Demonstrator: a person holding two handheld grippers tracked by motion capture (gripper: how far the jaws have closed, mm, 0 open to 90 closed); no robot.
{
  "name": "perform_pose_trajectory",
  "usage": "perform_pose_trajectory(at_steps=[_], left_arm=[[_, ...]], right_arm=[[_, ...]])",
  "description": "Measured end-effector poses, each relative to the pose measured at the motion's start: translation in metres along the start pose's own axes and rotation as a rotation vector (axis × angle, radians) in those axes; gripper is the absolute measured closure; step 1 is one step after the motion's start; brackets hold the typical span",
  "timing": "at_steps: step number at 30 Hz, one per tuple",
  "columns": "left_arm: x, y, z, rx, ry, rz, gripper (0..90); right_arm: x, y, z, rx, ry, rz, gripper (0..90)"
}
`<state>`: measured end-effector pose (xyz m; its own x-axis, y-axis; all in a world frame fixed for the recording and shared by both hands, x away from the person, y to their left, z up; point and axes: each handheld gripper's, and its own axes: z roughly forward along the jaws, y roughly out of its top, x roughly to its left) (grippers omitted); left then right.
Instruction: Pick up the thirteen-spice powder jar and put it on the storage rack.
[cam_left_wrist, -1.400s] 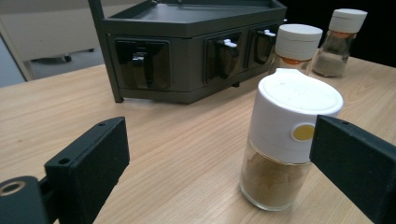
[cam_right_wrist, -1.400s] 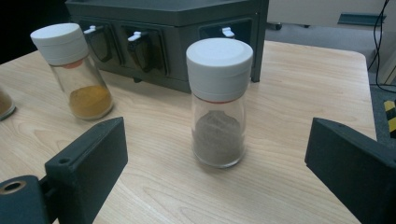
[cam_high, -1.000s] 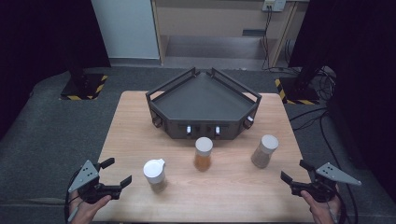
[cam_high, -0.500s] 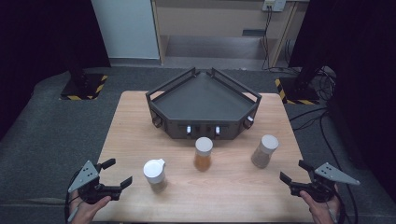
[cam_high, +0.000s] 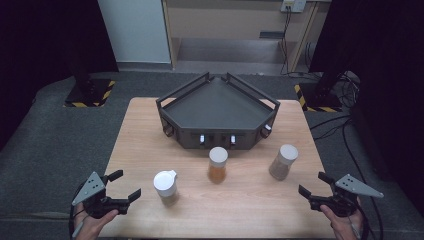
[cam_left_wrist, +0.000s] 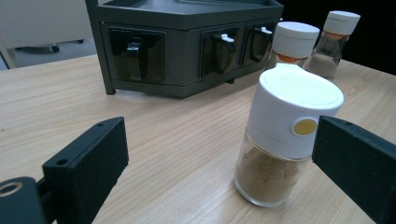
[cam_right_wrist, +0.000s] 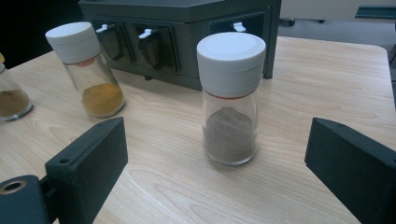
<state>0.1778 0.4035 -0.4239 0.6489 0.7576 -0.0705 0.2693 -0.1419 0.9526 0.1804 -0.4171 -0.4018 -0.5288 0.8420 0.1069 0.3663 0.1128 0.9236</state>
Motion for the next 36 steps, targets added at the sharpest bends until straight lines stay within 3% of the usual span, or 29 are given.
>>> perform_pose_trajectory(at_steps=[36], left_arm=[[-0.0010, 0.0071, 0.0000, 0.008, -0.022, 0.003, 2.3]], right_arm=[[0.0000, 0.0007, -0.0029, -0.005, 0.013, 0.000, 5.1]])
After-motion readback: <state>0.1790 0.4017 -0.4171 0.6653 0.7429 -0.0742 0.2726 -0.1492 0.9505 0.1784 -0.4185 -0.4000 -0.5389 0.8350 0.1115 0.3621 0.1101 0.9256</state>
